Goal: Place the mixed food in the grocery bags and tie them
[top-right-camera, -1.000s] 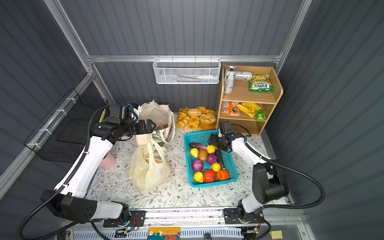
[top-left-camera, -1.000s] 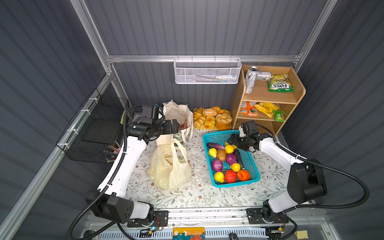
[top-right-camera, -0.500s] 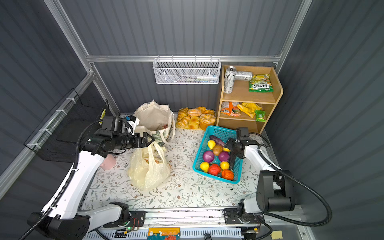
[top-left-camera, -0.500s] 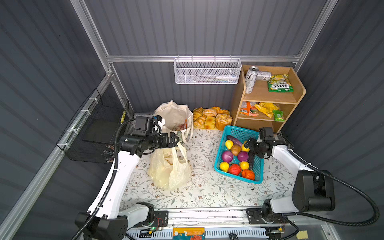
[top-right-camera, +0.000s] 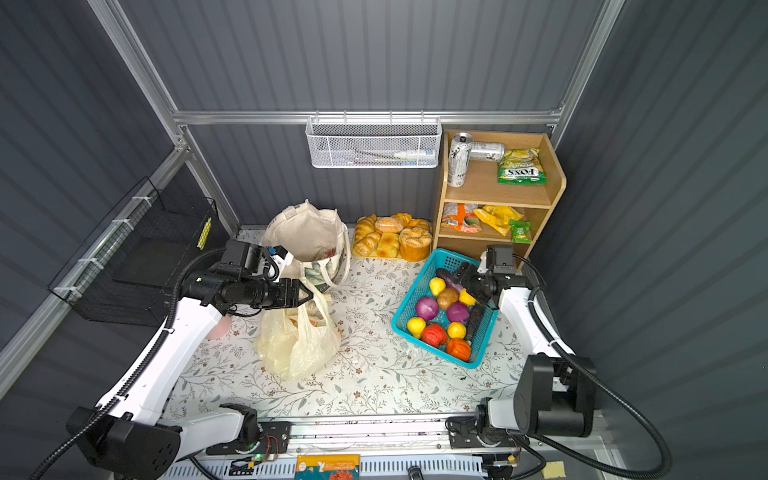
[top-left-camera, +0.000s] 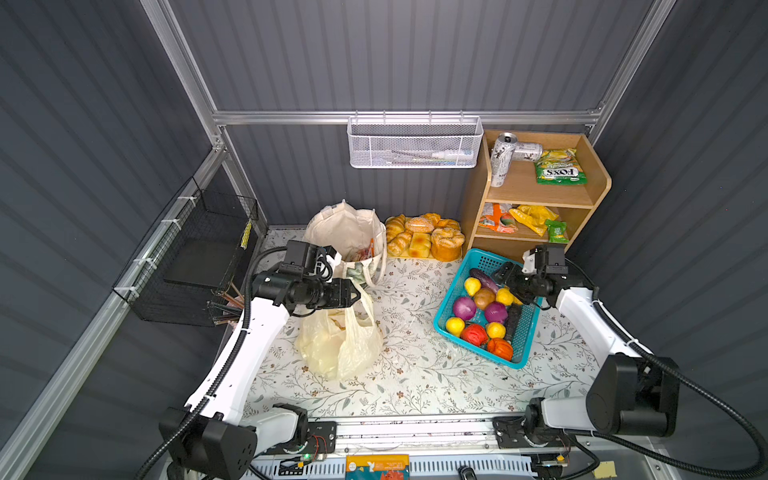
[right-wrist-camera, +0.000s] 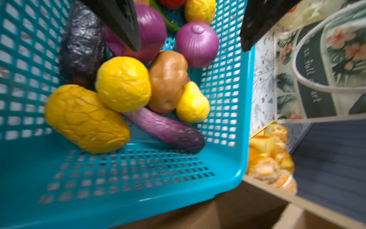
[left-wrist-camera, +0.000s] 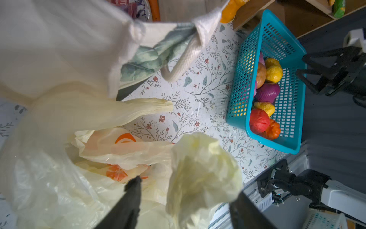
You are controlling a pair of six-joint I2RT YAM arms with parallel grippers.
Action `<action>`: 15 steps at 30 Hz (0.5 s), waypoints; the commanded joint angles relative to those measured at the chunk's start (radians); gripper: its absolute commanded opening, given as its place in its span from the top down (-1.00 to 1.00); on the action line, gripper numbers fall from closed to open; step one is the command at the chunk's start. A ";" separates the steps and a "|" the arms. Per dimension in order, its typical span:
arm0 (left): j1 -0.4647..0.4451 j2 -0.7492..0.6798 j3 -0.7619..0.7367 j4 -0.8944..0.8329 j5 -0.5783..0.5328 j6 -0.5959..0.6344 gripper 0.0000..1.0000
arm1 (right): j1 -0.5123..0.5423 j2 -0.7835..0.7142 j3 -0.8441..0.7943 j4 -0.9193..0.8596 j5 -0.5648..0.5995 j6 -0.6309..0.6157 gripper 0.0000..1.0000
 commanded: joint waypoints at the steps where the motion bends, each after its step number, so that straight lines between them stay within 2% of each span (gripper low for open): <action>1: -0.015 -0.004 -0.021 0.068 0.051 -0.037 0.24 | 0.051 -0.059 -0.010 -0.075 -0.042 -0.036 -0.60; 4: -0.035 -0.004 -0.030 0.122 0.068 -0.078 0.74 | 0.071 -0.122 -0.088 -0.062 -0.042 -0.004 -0.61; 7: -0.070 0.005 -0.024 0.179 0.068 -0.115 0.99 | 0.076 -0.181 -0.189 -0.032 0.019 0.028 -0.63; 9: -0.092 0.015 -0.023 0.230 0.078 -0.147 1.00 | 0.067 -0.197 -0.240 -0.021 0.063 0.041 -0.63; 15: -0.194 0.079 0.030 0.373 0.042 -0.221 1.00 | -0.025 -0.189 -0.279 -0.036 0.089 0.068 -0.65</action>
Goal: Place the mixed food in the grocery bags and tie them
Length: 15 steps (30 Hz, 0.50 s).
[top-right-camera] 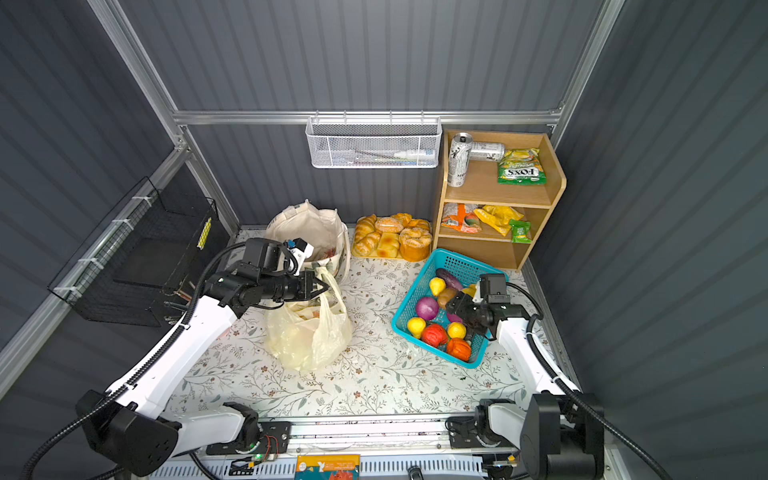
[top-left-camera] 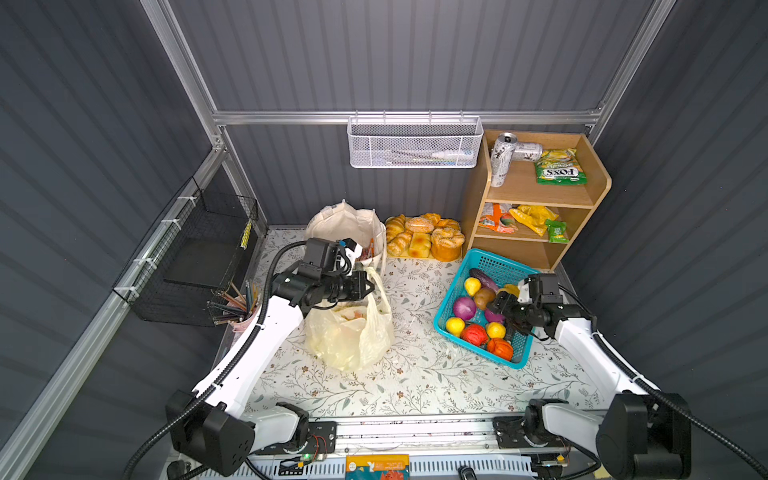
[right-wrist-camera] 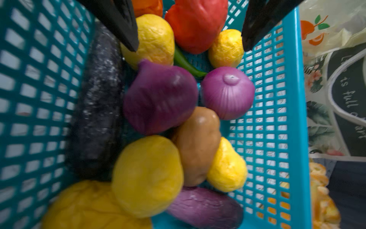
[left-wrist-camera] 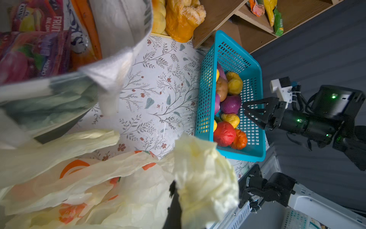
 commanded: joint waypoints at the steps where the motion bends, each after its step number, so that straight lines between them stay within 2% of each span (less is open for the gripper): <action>1: -0.056 0.041 0.059 0.121 -0.020 -0.061 1.00 | -0.053 -0.012 -0.004 -0.002 0.043 0.025 -0.66; 11: -0.182 0.182 0.123 0.282 -0.068 -0.110 1.00 | -0.298 0.026 -0.015 0.017 -0.020 0.015 -0.67; 15: -0.221 0.238 0.148 0.318 -0.079 -0.113 1.00 | -0.367 0.042 0.006 0.050 -0.110 0.027 -0.66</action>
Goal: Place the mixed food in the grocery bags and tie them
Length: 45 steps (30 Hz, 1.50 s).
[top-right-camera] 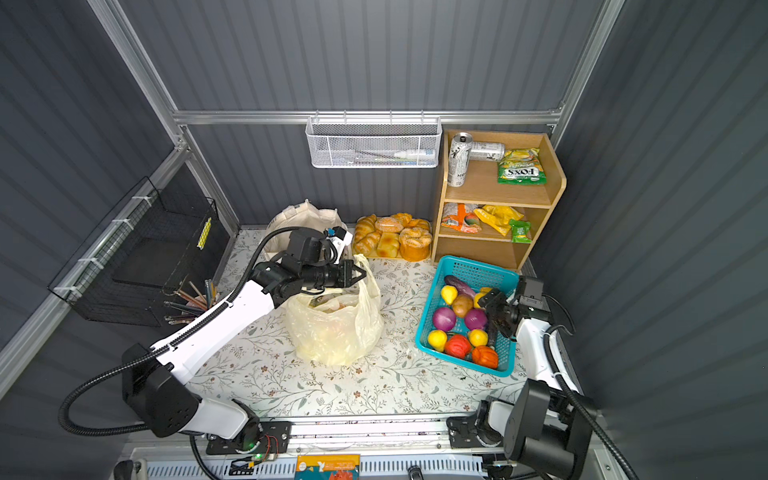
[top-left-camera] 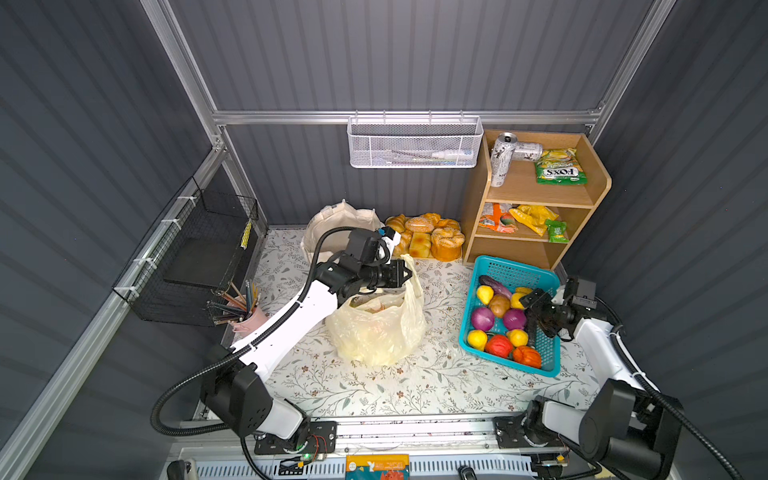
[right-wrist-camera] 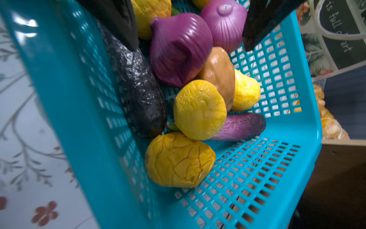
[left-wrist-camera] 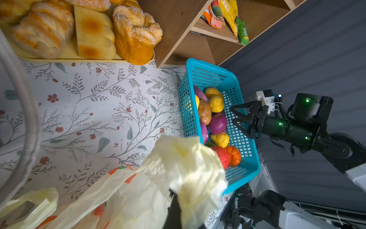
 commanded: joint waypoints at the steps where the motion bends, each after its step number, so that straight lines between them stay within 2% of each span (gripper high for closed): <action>1: -0.028 0.044 0.077 0.061 -0.013 -0.015 1.00 | -0.031 0.010 0.024 0.005 -0.109 0.003 -0.65; 4: -0.044 0.088 0.133 0.064 -0.069 -0.003 1.00 | -0.011 -0.015 0.059 0.028 -0.264 0.007 -0.60; 8: -0.055 0.149 0.207 0.079 -0.079 -0.002 1.00 | 0.143 -0.116 0.137 0.019 -0.296 0.001 -0.60; 14: -0.085 0.228 0.298 0.081 -0.097 -0.003 1.00 | 0.442 -0.156 0.226 0.077 -0.237 -0.025 -0.63; 17: -0.096 0.247 0.320 0.076 -0.109 -0.007 1.00 | 0.546 -0.156 0.241 0.116 -0.181 -0.064 -0.65; 23: -0.115 0.267 0.336 0.079 -0.118 -0.012 1.00 | 0.667 -0.113 0.251 0.230 -0.125 -0.087 -0.66; 30: -0.130 0.299 0.380 0.070 -0.116 -0.015 1.00 | 0.767 0.064 0.342 0.256 -0.072 -0.115 -0.64; 33: -0.137 0.301 0.392 0.068 -0.113 -0.013 0.99 | 0.780 0.126 0.360 0.286 -0.053 -0.115 -0.59; 34: -0.138 0.300 0.391 0.067 -0.116 -0.013 0.88 | 0.782 0.142 0.366 0.293 -0.051 -0.116 -0.53; 37: -0.137 0.282 0.398 0.037 -0.144 0.017 0.35 | 0.781 0.176 0.371 0.314 -0.006 -0.128 0.01; 39: -0.134 0.244 0.404 -0.014 -0.217 0.067 -0.01 | 0.780 0.181 0.367 0.322 0.000 -0.149 0.31; 41: -0.124 0.193 0.389 -0.046 -0.277 0.106 -0.28 | 0.780 0.180 0.356 0.325 0.001 -0.168 0.49; 45: -0.062 0.054 0.283 -0.077 -0.349 0.129 -0.57 | 0.781 0.147 0.298 0.374 -0.024 -0.188 0.69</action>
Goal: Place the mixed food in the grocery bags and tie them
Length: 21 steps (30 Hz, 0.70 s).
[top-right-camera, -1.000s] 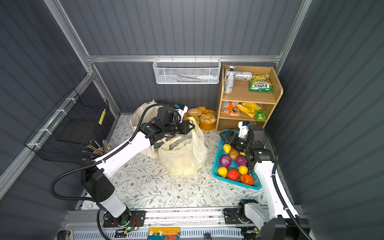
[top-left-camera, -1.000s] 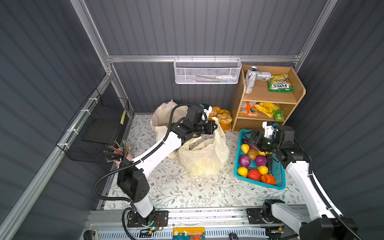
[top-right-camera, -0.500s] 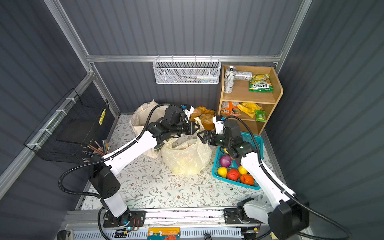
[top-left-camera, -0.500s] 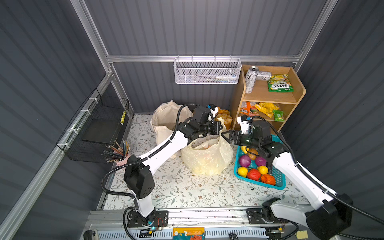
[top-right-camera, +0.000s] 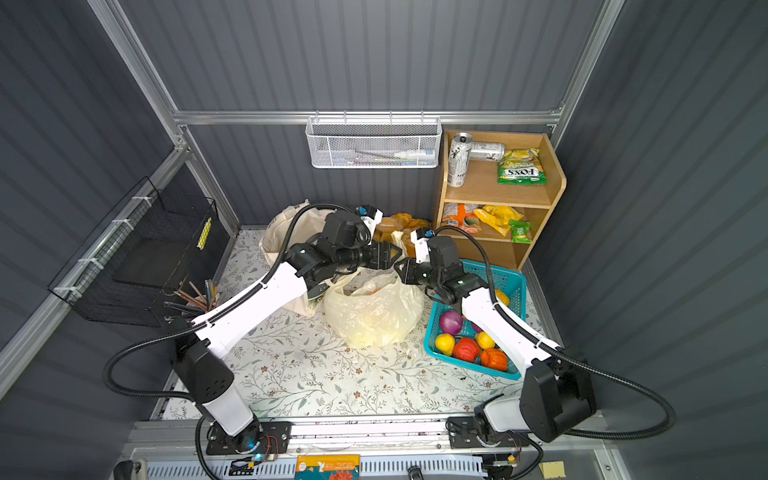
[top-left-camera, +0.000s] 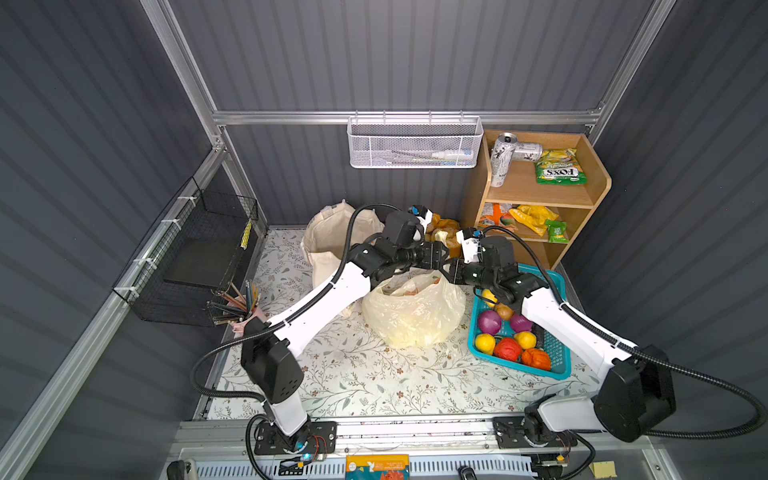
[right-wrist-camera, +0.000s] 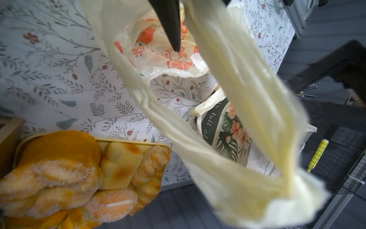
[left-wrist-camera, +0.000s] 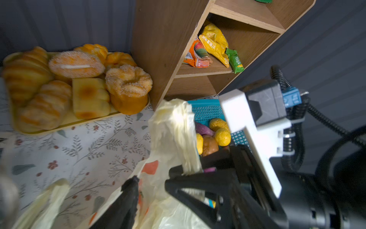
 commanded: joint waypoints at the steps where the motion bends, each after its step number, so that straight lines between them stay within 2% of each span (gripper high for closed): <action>1: 0.062 -0.163 -0.073 -0.062 -0.097 0.054 -0.59 | 0.001 -0.045 -0.054 0.071 -0.005 -0.034 0.75; 5: 0.130 -0.267 -0.201 -0.132 -0.149 0.106 -0.68 | 0.000 -0.119 -0.170 0.196 -0.061 -0.057 0.96; 8: 0.136 -0.284 -0.246 -0.170 -0.197 0.180 -0.73 | 0.001 -0.176 -0.242 0.298 -0.071 -0.084 0.99; 11: 0.135 -0.251 -0.237 -0.174 -0.139 0.255 -0.74 | 0.001 -0.188 -0.244 0.321 -0.105 -0.117 0.97; 15: 0.135 -0.150 -0.155 -0.208 -0.046 0.337 -0.71 | 0.001 -0.180 -0.216 0.314 -0.123 -0.130 0.95; 21: 0.134 -0.027 -0.092 -0.243 0.027 0.426 -0.71 | 0.001 -0.178 -0.205 0.304 -0.124 -0.144 0.94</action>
